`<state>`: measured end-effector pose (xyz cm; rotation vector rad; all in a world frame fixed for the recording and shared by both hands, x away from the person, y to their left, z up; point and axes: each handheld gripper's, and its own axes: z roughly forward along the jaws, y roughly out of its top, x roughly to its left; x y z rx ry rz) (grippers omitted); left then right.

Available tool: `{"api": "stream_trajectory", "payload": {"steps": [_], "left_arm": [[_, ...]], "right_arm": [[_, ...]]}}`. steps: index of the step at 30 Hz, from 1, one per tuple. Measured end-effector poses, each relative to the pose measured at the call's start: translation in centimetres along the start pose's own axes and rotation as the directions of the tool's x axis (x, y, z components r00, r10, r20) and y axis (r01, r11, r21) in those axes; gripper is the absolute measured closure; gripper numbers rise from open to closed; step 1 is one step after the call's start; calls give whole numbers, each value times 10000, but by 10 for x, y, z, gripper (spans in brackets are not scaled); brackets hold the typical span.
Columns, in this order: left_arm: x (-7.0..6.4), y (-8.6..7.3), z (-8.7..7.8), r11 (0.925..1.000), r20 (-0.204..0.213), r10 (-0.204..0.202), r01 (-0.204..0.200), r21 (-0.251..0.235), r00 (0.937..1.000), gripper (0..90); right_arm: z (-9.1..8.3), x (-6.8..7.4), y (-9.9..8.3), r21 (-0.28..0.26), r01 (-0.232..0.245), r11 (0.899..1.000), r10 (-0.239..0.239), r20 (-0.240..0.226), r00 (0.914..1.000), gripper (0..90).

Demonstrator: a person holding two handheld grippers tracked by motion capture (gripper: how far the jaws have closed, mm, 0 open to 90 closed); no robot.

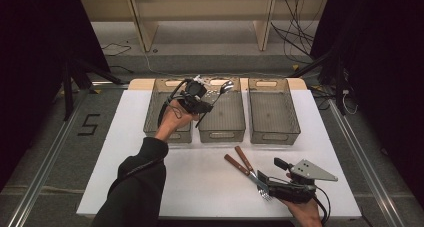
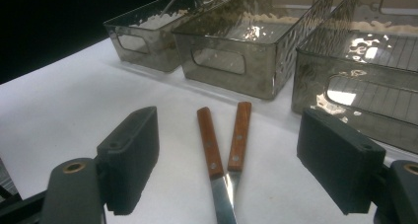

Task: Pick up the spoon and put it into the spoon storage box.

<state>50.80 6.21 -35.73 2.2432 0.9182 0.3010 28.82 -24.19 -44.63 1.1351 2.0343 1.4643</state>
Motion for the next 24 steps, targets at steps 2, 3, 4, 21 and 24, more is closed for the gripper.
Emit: {"api": "stream_trajectory", "payload": {"steps": [2, 3, 4, 21, 24], "left_arm": [[1, 1, 3, 9998, 76, -161, 162, -102, 9998, 840], [2, 2, 4, 9998, 39, -178, 179, -133, 9998, 840], [2, 2, 5, 9997, 43, -210, 210, -151, 9998, 840], [4, 6, 27, 9962, -85, -817, 814, -309, 9966, 839], [9, 4, 30, 9937, -88, -1079, 1075, -311, 9941, 839]], "right_arm": [[0, 0, 0, 5, -33, 10000, 33, -6, 10000, 247], [0, 0, 0, 3, -33, 10000, 33, -10, 10000, 247], [0, 0, 0, -1, -36, 10000, 36, -10, 10000, 247], [0, -1, 0, -13, -31, 10000, 31, -23, 10000, 247], [-1, -1, 0, -33, -18, 10000, 18, -16, 10000, 247]]}}
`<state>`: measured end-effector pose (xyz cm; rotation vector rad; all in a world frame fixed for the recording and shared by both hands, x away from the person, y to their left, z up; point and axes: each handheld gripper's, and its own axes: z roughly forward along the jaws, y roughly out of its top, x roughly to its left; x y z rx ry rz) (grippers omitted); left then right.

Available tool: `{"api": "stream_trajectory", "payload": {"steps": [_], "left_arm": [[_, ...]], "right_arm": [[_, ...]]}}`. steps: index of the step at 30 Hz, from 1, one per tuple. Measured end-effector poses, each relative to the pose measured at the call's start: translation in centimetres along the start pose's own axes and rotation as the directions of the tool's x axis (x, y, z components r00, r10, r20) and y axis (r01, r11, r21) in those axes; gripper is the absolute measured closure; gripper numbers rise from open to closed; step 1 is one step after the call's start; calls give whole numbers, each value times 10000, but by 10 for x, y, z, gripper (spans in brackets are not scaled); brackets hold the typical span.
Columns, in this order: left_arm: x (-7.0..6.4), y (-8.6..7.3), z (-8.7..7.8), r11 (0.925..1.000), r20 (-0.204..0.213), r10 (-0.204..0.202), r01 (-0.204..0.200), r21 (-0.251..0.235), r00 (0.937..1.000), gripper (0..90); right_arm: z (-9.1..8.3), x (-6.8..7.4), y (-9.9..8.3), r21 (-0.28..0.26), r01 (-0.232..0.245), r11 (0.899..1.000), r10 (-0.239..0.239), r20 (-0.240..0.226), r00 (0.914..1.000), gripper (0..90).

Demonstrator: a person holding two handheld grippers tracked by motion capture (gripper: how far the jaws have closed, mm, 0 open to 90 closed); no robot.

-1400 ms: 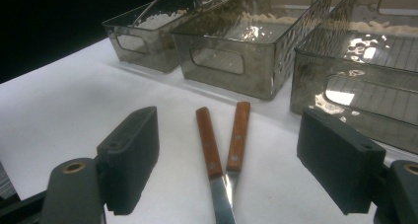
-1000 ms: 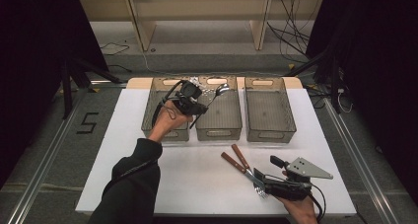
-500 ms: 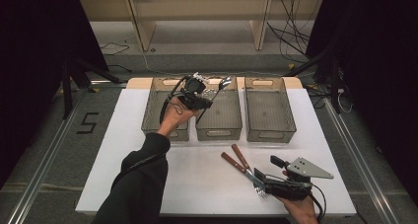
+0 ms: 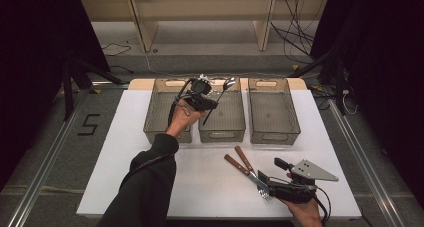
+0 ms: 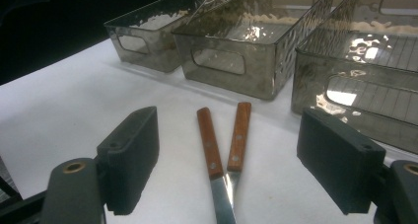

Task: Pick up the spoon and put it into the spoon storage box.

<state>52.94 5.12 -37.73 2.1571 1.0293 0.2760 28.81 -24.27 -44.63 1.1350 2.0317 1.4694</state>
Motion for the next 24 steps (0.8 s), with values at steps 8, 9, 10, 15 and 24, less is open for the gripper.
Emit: {"api": "stream_trajectory", "payload": {"steps": [8, 9, 10, 15, 24], "left_arm": [[3, -6, 10, 9996, -41, -270, 271, 122, 9996, 839], [3, -7, 11, 9995, -59, -278, 279, 127, 9996, 839], [3, -7, 12, 9994, -77, -292, 293, 163, 9995, 839], [2, -7, 14, 9990, -95, -374, 376, 259, 9993, 837], [4, -10, 19, 9967, -91, -532, 537, 606, 9985, 832]], "right_arm": [[0, 0, 0, 30, 4, 10000, -4, -15, 10000, 247], [0, 0, 0, 21, 3, 10000, -3, -10, 10000, 247], [0, 0, 0, 24, 3, 10000, -3, -6, 10000, 248], [0, 0, 0, 32, 8, 10000, -8, -19, 10000, 247], [0, 0, 0, 39, 1, 10000, -1, -18, 10000, 248]]}}
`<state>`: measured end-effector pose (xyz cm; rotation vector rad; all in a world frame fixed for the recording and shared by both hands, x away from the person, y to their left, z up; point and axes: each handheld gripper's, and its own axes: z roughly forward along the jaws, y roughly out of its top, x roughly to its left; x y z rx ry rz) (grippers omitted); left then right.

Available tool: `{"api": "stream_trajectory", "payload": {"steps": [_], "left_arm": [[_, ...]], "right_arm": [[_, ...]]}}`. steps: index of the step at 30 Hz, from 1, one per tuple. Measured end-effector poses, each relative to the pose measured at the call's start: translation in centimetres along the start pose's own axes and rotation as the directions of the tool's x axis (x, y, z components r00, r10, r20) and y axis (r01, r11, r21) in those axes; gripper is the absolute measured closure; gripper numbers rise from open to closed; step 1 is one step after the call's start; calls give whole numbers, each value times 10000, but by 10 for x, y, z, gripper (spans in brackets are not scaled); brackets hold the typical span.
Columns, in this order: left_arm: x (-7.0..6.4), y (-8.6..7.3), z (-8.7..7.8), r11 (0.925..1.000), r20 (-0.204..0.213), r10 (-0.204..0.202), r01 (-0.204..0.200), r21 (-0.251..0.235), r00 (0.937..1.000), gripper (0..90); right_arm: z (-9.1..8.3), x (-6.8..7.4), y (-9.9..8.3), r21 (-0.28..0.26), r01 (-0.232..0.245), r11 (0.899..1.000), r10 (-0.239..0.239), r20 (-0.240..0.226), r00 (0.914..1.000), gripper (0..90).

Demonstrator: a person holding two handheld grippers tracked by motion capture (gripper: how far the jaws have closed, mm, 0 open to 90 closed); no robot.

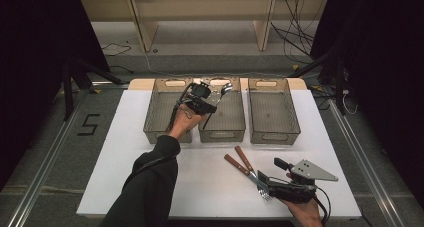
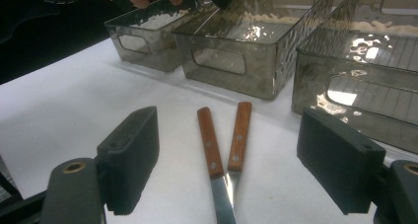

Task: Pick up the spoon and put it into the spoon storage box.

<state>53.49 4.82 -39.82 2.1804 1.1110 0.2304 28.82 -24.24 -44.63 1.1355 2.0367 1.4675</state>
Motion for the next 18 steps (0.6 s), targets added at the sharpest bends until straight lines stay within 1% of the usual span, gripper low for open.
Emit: {"api": "stream_trajectory", "payload": {"steps": [4, 5, 6, 7, 11, 12, 15, 16, 18], "left_arm": [[1, -1, 3, 9999, -33, -5, 5, 144, 10000, 829], [1, -2, 3, 9998, -14, -62, 62, 193, 10000, 826], [1, -2, 3, 9995, 76, -215, 213, 254, 9997, 820], [1, -1, 3, 9991, 125, -269, 265, 318, 9996, 783], [-1, -2, 0, 9988, -23, -406, 407, 263, 9992, 684], [0, -1, -1, 9988, -5, -405, 405, 273, 9992, 650], [0, -2, -6, 9982, 45, -572, 572, 182, 9984, 582], [0, -2, -9, 9980, 61, -584, 582, 227, 9983, 553], [-1, -3, -13, 9976, 103, -680, 678, 164, 9976, 494]], "right_arm": [[0, 0, 0, -11, -7, 10000, 7, 14, 10000, 248], [0, 0, 0, -27, -7, 10000, 7, 16, 10000, 247], [0, -1, 0, -25, -17, 10000, 17, 18, 10000, 248], [0, -1, 0, -22, -23, 10000, 23, 18, 10000, 248], [0, -1, 0, -24, -23, 10000, 24, 20, 10000, 248], [0, -1, 0, -41, 4, 10000, -3, 17, 10000, 248], [0, -1, 0, -27, -37, 10000, 37, 27, 10000, 248], [0, -1, 0, -32, -37, 10000, 37, 24, 10000, 248], [0, -1, 0, -17, -36, 10000, 36, 24, 10000, 248]]}}
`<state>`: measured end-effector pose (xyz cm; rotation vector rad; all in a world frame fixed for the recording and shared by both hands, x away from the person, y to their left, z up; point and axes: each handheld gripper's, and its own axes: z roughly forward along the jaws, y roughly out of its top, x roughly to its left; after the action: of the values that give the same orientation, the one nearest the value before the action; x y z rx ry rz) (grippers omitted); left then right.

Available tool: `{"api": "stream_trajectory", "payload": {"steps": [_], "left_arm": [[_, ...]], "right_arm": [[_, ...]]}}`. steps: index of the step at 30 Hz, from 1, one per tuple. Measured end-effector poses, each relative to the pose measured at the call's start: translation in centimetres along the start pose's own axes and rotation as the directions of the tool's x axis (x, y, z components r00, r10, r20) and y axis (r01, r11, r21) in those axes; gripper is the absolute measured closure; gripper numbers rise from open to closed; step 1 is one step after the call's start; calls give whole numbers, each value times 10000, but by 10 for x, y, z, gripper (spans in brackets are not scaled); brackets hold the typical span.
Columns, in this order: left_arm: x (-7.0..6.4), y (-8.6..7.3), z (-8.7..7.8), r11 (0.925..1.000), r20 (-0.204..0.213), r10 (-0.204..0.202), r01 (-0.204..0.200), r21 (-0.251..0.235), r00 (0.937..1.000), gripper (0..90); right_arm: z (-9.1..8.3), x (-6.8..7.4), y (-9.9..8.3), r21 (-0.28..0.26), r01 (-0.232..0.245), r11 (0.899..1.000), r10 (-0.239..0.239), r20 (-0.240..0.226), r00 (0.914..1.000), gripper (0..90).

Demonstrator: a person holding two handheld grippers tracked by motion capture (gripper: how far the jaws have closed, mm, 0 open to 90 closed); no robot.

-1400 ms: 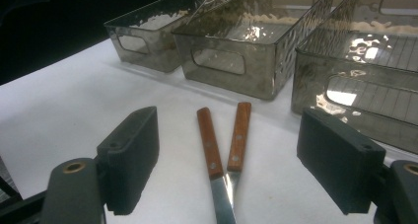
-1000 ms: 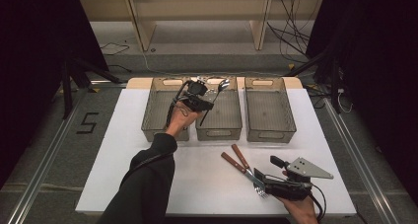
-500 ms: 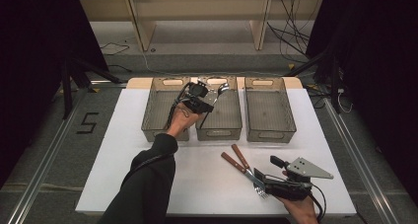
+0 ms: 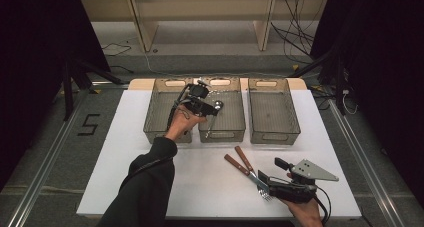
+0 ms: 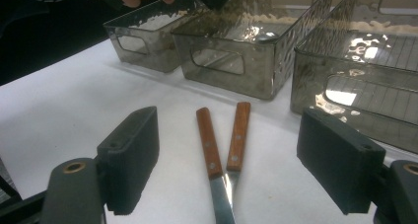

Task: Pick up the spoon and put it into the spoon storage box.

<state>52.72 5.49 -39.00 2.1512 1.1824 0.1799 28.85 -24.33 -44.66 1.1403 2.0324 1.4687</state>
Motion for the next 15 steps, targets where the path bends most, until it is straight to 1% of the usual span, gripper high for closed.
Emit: {"api": "stream_trajectory", "payload": {"steps": [2, 5, 6, 8, 11, 13, 15], "left_arm": [[0, -2, -5, 10000, 153, 26, -25, -85, 9999, 457], [-1, -7, -12, 9993, 368, -74, 87, -365, 9993, 401], [-1, -9, -14, 9992, 484, -15, 35, -403, 9988, 386], [-2, -13, -20, 9982, 552, -77, 109, -586, 9984, 357], [-2, -21, -30, 9964, 811, 11, 58, -848, 9967, 316], [-1, -27, -37, 9947, 813, 101, -17, -1024, 9966, 304], [0, -33, -44, 9930, 856, 112, -10, -1183, 9963, 293]], "right_arm": [[0, 0, 0, 11, -8, 10000, 8, 1, 10000, 247], [0, 0, 0, 8, -28, 10000, 28, 17, 10000, 248], [0, 0, 0, -1, -30, 10000, 30, 22, 10000, 247], [0, 0, 0, 8, -17, 10000, 17, 34, 10000, 247], [0, 0, 0, 26, -5, 10000, 5, 32, 10000, 248], [0, 0, 0, 45, -44, 10000, 44, 21, 10000, 247], [1, 0, 0, 68, -70, 10000, 70, 31, 10000, 247]]}}
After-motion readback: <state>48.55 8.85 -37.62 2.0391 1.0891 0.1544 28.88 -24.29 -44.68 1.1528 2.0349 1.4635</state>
